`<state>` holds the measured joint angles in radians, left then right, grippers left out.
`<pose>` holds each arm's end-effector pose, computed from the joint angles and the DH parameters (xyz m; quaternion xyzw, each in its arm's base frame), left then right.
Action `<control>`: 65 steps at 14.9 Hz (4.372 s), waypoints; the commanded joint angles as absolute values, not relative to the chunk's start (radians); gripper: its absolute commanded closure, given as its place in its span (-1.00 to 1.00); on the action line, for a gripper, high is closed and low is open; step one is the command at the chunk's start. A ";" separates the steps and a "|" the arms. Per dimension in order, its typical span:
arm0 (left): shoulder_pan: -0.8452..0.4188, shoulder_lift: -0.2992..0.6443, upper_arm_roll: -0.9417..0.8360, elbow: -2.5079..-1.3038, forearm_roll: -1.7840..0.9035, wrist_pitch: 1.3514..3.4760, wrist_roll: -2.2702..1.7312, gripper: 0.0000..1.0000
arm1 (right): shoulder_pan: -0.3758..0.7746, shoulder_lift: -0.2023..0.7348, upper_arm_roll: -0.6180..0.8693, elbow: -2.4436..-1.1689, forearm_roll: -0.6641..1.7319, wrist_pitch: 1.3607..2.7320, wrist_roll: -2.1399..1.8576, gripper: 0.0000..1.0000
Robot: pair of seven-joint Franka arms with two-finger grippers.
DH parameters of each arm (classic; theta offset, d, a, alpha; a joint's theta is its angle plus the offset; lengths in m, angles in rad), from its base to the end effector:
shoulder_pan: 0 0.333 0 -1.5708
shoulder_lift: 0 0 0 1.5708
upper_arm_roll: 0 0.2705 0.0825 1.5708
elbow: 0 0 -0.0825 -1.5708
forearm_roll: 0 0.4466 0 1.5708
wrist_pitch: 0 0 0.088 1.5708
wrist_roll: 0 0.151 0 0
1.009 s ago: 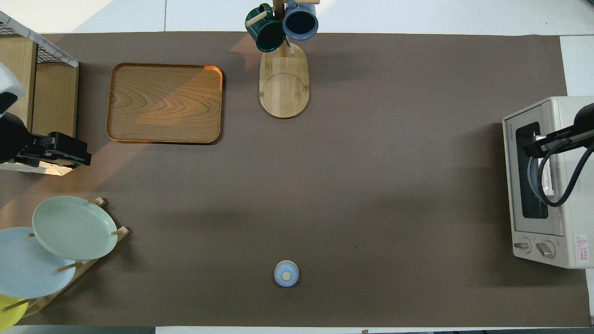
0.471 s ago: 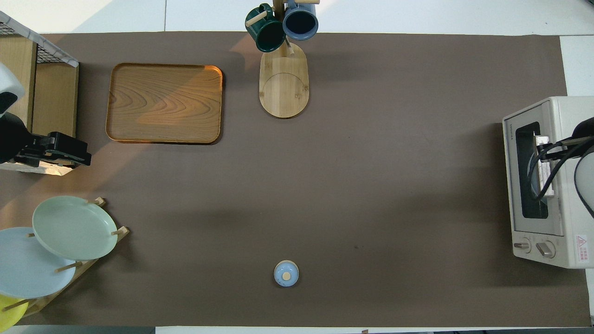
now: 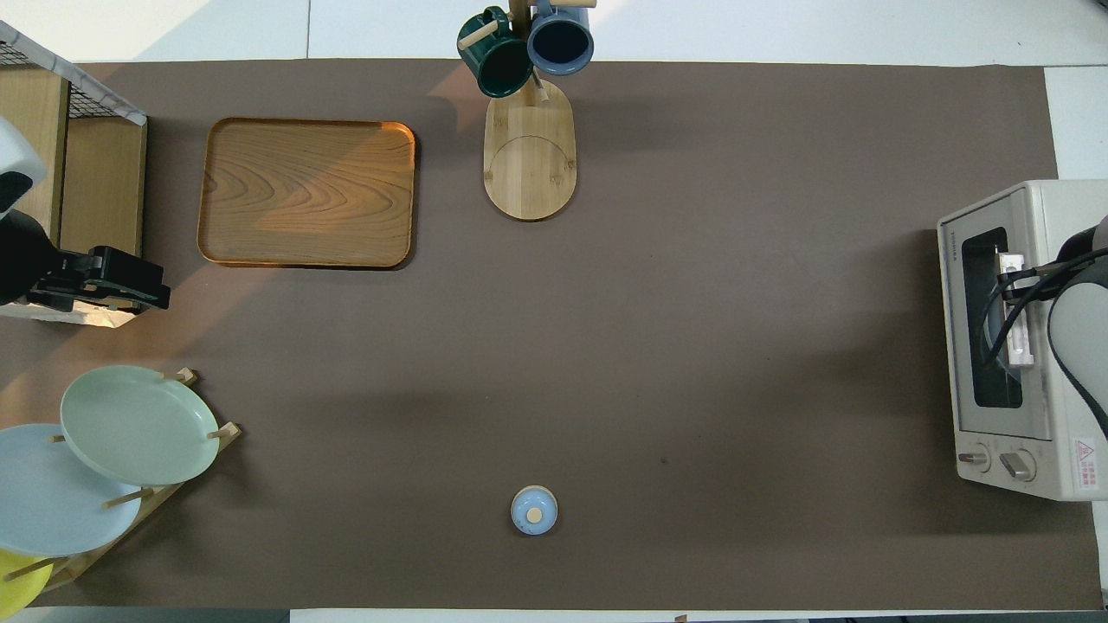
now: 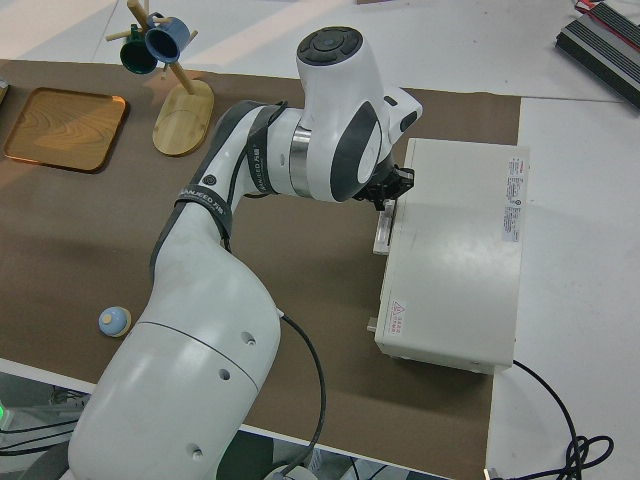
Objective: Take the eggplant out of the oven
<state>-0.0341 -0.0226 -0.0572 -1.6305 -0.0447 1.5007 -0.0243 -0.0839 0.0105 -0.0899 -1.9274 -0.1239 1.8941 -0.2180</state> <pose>0.5939 -0.0616 0.5117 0.9978 -0.0338 -0.0547 0.0186 0.6017 -0.1201 0.3655 0.9971 0.0430 -0.0329 0.0533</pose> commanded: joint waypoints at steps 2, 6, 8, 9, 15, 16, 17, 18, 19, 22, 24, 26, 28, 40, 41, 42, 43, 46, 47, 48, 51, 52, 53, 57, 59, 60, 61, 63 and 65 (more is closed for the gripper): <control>-0.025 -0.048 -0.064 -1.655 -0.029 1.505 -0.026 -1.00 | -0.094 -0.003 -0.081 -2.002 -0.130 1.954 -0.222 1.00; -0.025 -0.048 -0.064 -1.655 -0.029 1.505 -0.026 -1.00 | -0.035 0.017 -0.080 -2.023 -0.115 2.013 -0.186 1.00; -0.025 -0.048 -0.064 -1.655 -0.029 1.505 -0.026 -1.00 | -0.003 0.032 -0.080 -2.026 -0.101 2.031 -0.147 1.00; -0.025 -0.048 -0.064 -1.655 -0.028 1.505 -0.026 -1.00 | -0.002 0.044 -0.078 -2.026 -0.100 2.043 -0.144 1.00; -0.025 -0.048 -0.064 -1.655 -0.029 1.505 -0.026 -1.00 | 0.067 0.092 -0.074 -2.137 -0.058 2.253 -0.085 1.00; -0.025 -0.048 -0.064 -1.655 -0.029 1.505 -0.026 -1.00 | 0.083 0.119 -0.074 -2.138 -0.058 2.272 -0.048 1.00; -0.025 -0.048 -0.064 -1.655 -0.028 1.505 -0.026 -1.00 | 0.084 0.138 -0.074 -2.138 -0.058 2.292 -0.038 1.00; -0.025 -0.048 -0.064 -1.655 -0.029 1.505 -0.026 -1.00 | 0.084 0.155 -0.074 -2.138 -0.058 2.304 -0.038 1.00; -0.025 -0.048 -0.064 -1.655 -0.029 1.505 -0.026 -1.00 | 0.084 0.166 -0.074 -2.137 -0.057 2.307 -0.037 1.00; -0.025 -0.048 -0.064 -1.655 -0.029 1.505 -0.026 -1.00 | 0.086 0.175 -0.072 -2.137 -0.048 2.306 -0.029 1.00; -0.025 -0.049 -0.064 -1.655 -0.029 1.505 -0.026 -1.00 | 0.092 0.172 -0.069 -2.140 0.038 2.299 -0.028 1.00; -0.025 -0.048 -0.064 -1.655 -0.029 1.505 -0.026 -1.00 | 0.121 0.170 -0.068 -2.141 0.061 2.292 -0.025 1.00; -0.025 -0.048 -0.064 -1.655 -0.029 1.505 -0.026 -1.00 | 0.156 0.170 -0.061 -2.117 0.074 2.255 -0.026 1.00; -0.037 -0.051 -0.067 -1.657 -0.029 1.491 -0.028 -1.00 | 0.017 0.020 -0.071 -2.112 -0.084 1.967 -0.089 -0.45; -0.037 -0.049 -0.066 -1.657 -0.028 1.500 -0.026 -1.00 | 0.011 0.014 -0.071 -2.124 -0.084 1.976 -0.092 -0.45; -0.029 -0.049 -0.066 -1.657 -0.029 1.499 -0.028 -1.00 | -0.001 0.009 -0.069 -2.140 -0.084 1.991 -0.100 -0.44; -0.026 -0.051 -0.066 -1.657 -0.028 1.488 -0.029 -1.00 | -0.003 0.008 -0.069 -2.149 -0.084 2.000 -0.103 -0.36; -0.025 -0.049 -0.064 -1.657 -0.029 1.497 -0.026 -1.00 | -0.008 -0.003 -0.072 -2.184 -0.087 2.043 -0.148 -0.24; -0.025 -0.049 -0.064 -1.657 -0.029 1.494 -0.026 -1.00 | -0.038 -0.003 -0.071 -2.200 -0.087 2.071 -0.197 -0.17; -0.025 -0.049 -0.064 -1.657 -0.029 1.493 -0.026 -1.00 | -0.057 -0.003 -0.071 -2.209 -0.087 2.091 -0.222 -0.15; -0.025 -0.049 -0.064 -1.657 -0.029 1.486 -0.028 -1.00 | -0.057 -0.012 -0.071 -2.243 -0.090 2.109 -0.242 0.32; -0.025 -0.049 -0.063 -1.657 -0.029 1.486 -0.028 -1.00 | -0.049 -0.020 -0.071 -2.258 -0.109 2.115 -0.244 0.78; -0.025 -0.049 -0.063 -1.657 -0.029 1.488 -0.031 -1.00 | -0.043 -0.020 -0.063 -2.260 -0.151 2.112 -0.244 1.00; -0.025 -0.049 -0.063 -1.657 -0.029 1.496 -0.029 -1.00 | 0.089 -0.005 -0.045 -2.165 -0.210 1.996 -0.232 1.00; -0.025 -0.049 -0.063 -1.655 -0.028 1.500 -0.029 -1.00 | 0.217 0.024 -0.044 -2.070 -0.210 1.909 -0.177 1.00; -0.025 -0.049 -0.063 -1.655 -0.028 1.500 -0.029 -1.00 | 0.277 0.032 -0.043 -2.040 -0.210 1.885 -0.093 1.00; -0.025 -0.049 -0.063 -1.654 -0.028 1.500 -0.029 -1.00 | 0.351 0.032 -0.043 -2.031 -0.206 1.879 -0.010 1.00; -0.023 -0.049 -0.063 -1.654 -0.028 1.502 -0.029 -1.00 | 0.513 0.038 -0.041 -2.016 -0.192 1.879 0.157 1.00; -0.017 -0.048 -0.061 -1.655 -0.028 1.515 -0.031 -1.00 | 0.628 0.084 -0.041 -1.970 -0.166 1.896 0.331 1.00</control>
<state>-0.0329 -0.0230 -0.0565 -1.6305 -0.0447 1.4974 -0.0243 0.5489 0.0284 -0.0349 -2.0303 -0.1821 1.9013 0.2130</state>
